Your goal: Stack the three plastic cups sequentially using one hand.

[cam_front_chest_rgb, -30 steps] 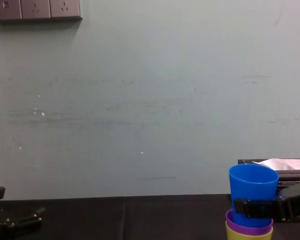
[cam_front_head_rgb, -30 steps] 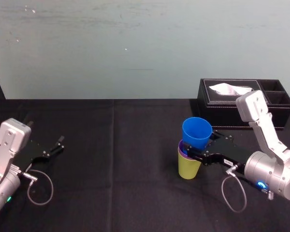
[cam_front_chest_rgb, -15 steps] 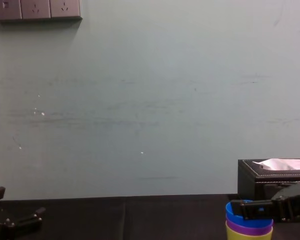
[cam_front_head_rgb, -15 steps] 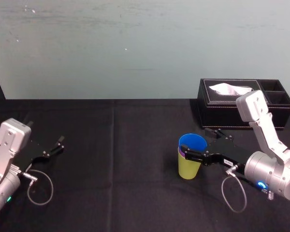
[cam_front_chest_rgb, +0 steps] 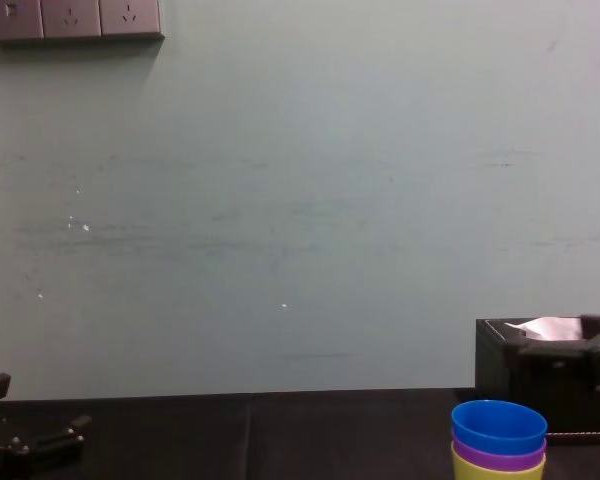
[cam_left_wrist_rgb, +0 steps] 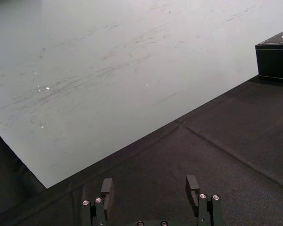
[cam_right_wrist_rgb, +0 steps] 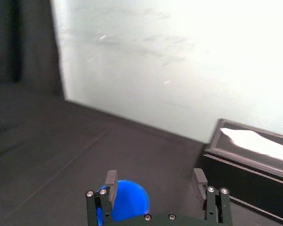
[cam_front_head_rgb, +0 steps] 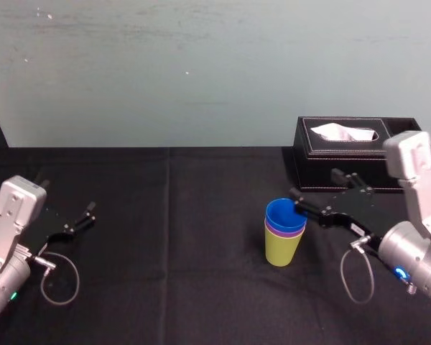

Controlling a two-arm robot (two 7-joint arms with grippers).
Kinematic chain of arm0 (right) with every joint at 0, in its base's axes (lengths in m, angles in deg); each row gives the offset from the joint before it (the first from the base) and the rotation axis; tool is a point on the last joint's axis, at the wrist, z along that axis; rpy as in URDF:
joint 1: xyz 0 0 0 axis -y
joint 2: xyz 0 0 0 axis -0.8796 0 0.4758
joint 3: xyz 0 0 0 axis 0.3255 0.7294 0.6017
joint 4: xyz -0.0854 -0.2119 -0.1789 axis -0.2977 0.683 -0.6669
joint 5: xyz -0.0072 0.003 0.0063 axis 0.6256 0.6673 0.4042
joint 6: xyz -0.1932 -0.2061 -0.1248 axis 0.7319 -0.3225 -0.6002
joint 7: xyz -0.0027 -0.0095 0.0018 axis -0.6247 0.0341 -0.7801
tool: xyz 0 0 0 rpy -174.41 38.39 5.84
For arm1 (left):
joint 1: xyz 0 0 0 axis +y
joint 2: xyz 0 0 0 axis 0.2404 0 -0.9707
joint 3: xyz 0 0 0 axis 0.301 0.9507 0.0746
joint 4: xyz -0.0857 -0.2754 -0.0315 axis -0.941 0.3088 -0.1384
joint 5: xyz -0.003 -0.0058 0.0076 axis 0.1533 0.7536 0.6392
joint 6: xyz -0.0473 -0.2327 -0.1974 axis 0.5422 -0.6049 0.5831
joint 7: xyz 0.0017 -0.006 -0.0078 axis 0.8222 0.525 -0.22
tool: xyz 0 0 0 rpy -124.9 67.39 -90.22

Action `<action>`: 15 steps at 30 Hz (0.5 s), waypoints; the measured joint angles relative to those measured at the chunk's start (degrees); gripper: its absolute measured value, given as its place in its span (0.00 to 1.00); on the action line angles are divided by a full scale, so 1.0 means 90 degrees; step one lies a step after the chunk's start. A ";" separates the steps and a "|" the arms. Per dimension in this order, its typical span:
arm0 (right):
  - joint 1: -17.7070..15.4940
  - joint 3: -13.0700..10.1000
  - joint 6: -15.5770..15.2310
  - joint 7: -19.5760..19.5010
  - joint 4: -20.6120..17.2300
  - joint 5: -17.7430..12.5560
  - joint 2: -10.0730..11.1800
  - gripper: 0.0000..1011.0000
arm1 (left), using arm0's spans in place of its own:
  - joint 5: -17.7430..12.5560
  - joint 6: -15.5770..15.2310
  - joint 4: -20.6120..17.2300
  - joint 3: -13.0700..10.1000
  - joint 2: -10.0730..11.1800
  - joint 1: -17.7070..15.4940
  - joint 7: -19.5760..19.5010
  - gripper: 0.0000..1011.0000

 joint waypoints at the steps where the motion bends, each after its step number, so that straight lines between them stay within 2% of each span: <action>1: -0.0040 -0.0044 0.0049 -0.0066 -0.0008 0.0014 -0.0035 0.99 | 0.0000 0.0000 0.0000 0.0000 0.0000 0.0000 0.0000 0.99; 2: -0.0145 -0.0158 0.0166 -0.0227 -0.0018 0.0047 -0.0131 0.99 | 0.0000 0.0000 0.0000 0.0000 0.0000 0.0000 0.0000 0.99; 6: -0.0325 -0.0352 0.0348 -0.0509 -0.0013 0.0096 -0.0314 0.99 | 0.0000 0.0000 0.0000 0.0000 0.0000 0.0000 0.0000 0.99; 8: -0.0493 -0.0515 0.0484 -0.0756 0.0035 0.0130 -0.0502 0.99 | 0.0000 0.0000 0.0000 0.0000 0.0000 0.0001 0.0000 0.99; 15: -0.0749 -0.0734 0.0602 -0.1184 0.0221 0.0282 -0.0833 0.99 | 0.0000 0.0000 0.0000 0.0000 0.0000 0.0000 0.0000 0.99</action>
